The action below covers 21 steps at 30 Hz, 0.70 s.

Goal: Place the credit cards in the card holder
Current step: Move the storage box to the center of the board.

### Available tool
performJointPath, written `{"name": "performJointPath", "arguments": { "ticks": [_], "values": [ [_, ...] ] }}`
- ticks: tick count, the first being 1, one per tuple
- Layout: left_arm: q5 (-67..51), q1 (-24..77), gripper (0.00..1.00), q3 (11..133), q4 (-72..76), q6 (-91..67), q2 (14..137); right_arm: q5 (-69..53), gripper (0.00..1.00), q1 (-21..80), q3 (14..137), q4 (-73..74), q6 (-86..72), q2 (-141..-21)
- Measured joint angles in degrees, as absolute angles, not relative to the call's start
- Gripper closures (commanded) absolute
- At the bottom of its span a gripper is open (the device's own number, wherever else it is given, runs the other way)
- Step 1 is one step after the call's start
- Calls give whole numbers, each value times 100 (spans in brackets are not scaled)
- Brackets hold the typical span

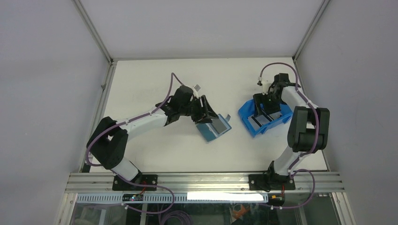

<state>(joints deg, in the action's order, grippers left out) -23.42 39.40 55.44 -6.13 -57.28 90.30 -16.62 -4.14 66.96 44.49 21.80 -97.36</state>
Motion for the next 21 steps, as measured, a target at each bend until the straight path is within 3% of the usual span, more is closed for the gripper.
{"name": "performJointPath", "arguments": {
  "ticks": [10, 21],
  "values": [
    [-2084, 4928, 64, 7004, -779, -5859, 10221, -2486, 26, -410, 6681, 4648, 2864, -9996],
    [-1992, 5127, 69, 7811, -1118, -6018, 11566, -3538, 29, -360, 6431, 5402, 3970, -9972]
  ]
}}
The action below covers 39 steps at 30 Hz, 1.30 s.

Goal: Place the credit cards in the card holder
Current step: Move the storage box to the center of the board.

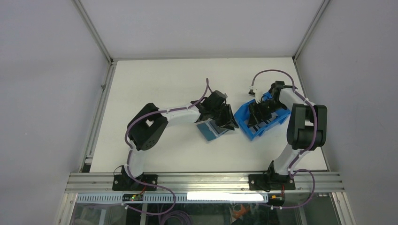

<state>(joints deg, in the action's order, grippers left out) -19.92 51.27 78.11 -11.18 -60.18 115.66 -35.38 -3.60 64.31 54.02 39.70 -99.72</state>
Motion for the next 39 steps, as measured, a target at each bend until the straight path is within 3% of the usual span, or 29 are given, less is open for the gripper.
{"name": "performJointPath", "arguments": {
  "ticks": [11, 24, 39],
  "values": [
    [-1986, 5367, 70, 8215, -1223, -6195, 11900, -3653, 30, -464, 6405, 5282, 3701, -9439],
    [-1979, 5367, 72, 8399, -1267, -6239, 12121, -2799, 15, -550, 6112, 3846, 3190, -9347],
    [-2010, 5367, 72, 8501, -1197, -6475, 12392, -2786, 19, -447, 6195, 3979, 3763, -9806]
  ]
}}
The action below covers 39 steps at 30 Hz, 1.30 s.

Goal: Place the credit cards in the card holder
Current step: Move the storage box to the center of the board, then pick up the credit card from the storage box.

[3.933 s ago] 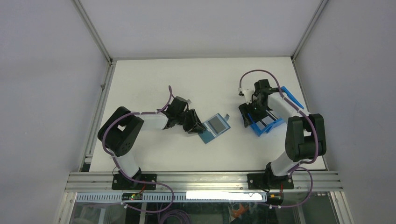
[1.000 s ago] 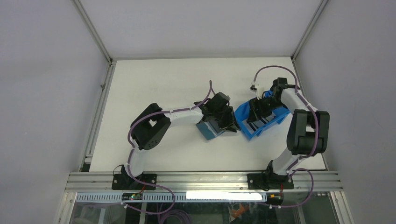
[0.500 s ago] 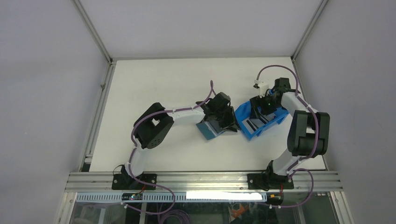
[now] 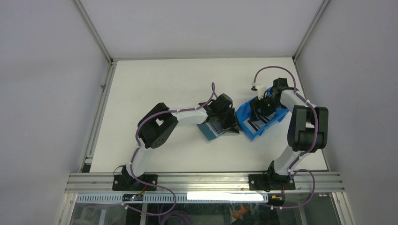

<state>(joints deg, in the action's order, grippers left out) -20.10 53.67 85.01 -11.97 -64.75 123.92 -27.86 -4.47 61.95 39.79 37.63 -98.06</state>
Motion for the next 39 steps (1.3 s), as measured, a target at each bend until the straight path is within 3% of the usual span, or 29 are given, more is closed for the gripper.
{"name": "performJointPath", "arguments": {
  "ticks": [15, 25, 32, 36, 39],
  "values": [
    [-2353, 5369, 72, 8709, -1334, -6560, 12658, -3109, 33, -395, 6320, 4919, 4799, -9828],
    [-2403, 5360, 72, 8709, -1365, -6563, 12658, -3813, 34, -364, 6602, 5376, 4458, -9467],
    [-2394, 5369, 72, 8709, -1203, -6593, 12674, -4027, 40, -82, 6517, 5540, 3905, -9349],
    [-2392, 5367, 72, 8709, -1111, -6643, 12678, -3712, 39, 95, 6383, 5461, 3529, -9349],
    [-2392, 5367, 72, 8709, -1048, -6661, 12678, -3267, 33, 183, 6241, 5229, 3251, -9349]
  ]
}}
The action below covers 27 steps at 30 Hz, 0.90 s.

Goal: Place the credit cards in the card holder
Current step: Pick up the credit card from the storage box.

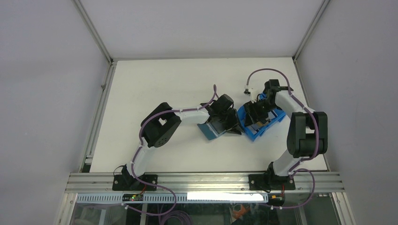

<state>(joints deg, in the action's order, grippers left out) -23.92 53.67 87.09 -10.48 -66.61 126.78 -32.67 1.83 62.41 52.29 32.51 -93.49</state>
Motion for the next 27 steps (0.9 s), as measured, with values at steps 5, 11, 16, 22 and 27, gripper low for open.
{"name": "performJointPath", "arguments": {
  "ticks": [5, 11, 16, 22, 27],
  "values": [
    [-2392, 5367, 72, 8709, -991, -6672, 12678, -2867, 27, 224, 6200, 5078, 3000, -9297],
    [-2392, 5367, 72, 8709, -980, -6674, 12678, -2281, 25, 222, 6202, 4650, 2860, -9139],
    [-2392, 5367, 72, 8709, -980, -6672, 12678, -1918, 26, 193, 6215, 4394, 2805, -9179],
    [-2397, 5367, 72, 8709, -972, -6672, 12685, -1498, 25, 110, 6248, 4082, 2731, -9338],
    [-2399, 5367, 72, 8709, -943, -6674, 12717, -1232, 23, 106, 6283, 3911, 2670, -9664]
  ]
}}
